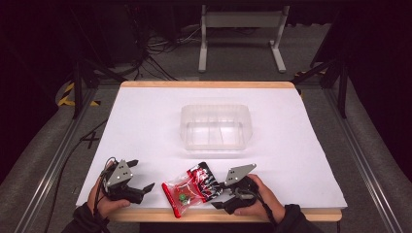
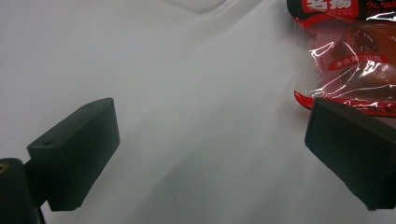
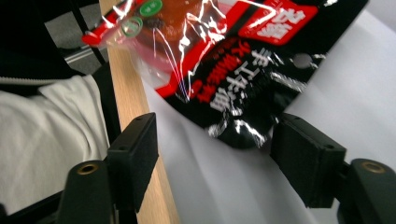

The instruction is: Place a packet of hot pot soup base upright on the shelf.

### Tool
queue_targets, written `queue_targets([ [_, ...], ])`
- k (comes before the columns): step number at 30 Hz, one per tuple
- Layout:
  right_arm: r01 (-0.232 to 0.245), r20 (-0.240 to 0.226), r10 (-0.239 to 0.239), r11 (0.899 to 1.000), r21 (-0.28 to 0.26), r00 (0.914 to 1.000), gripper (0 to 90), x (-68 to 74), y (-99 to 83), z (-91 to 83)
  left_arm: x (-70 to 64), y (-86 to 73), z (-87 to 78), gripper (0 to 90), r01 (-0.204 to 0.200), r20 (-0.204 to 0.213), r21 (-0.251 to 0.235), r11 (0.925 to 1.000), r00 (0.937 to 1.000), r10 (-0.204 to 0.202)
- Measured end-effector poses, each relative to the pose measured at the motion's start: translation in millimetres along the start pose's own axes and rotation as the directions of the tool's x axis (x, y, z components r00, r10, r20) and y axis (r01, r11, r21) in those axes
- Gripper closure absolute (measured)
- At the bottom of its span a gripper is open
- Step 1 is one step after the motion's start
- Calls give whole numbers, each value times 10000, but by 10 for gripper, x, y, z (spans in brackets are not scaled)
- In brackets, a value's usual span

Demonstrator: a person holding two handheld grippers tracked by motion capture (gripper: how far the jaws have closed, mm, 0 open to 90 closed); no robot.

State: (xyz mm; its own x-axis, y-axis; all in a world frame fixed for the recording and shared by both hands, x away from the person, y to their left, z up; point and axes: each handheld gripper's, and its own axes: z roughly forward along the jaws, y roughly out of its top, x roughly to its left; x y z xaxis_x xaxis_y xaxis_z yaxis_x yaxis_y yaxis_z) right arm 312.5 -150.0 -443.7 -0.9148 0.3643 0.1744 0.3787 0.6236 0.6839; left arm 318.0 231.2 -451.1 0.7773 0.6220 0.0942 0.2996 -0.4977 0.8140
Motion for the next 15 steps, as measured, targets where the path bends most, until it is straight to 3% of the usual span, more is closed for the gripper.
queue_targets([
  [3,-190,-166,189,9998,-69,9997,283,-22,41,43,1,-1,4,38,-27,26,9,10000,10000,27],
  [9,-1081,-653,1045,9926,-549,9924,267,-149,169,178,1,0,5,38,-32,31,16,10000,10000,32],
  [10,-1277,-703,1233,9898,-632,9899,287,-175,209,213,1,-1,4,38,-27,32,17,10000,10000,27],
  [15,-1258,-411,1232,9897,-679,9915,414,-196,259,248,7,-5,9,38,-24,44,13,10000,10000,23],
])
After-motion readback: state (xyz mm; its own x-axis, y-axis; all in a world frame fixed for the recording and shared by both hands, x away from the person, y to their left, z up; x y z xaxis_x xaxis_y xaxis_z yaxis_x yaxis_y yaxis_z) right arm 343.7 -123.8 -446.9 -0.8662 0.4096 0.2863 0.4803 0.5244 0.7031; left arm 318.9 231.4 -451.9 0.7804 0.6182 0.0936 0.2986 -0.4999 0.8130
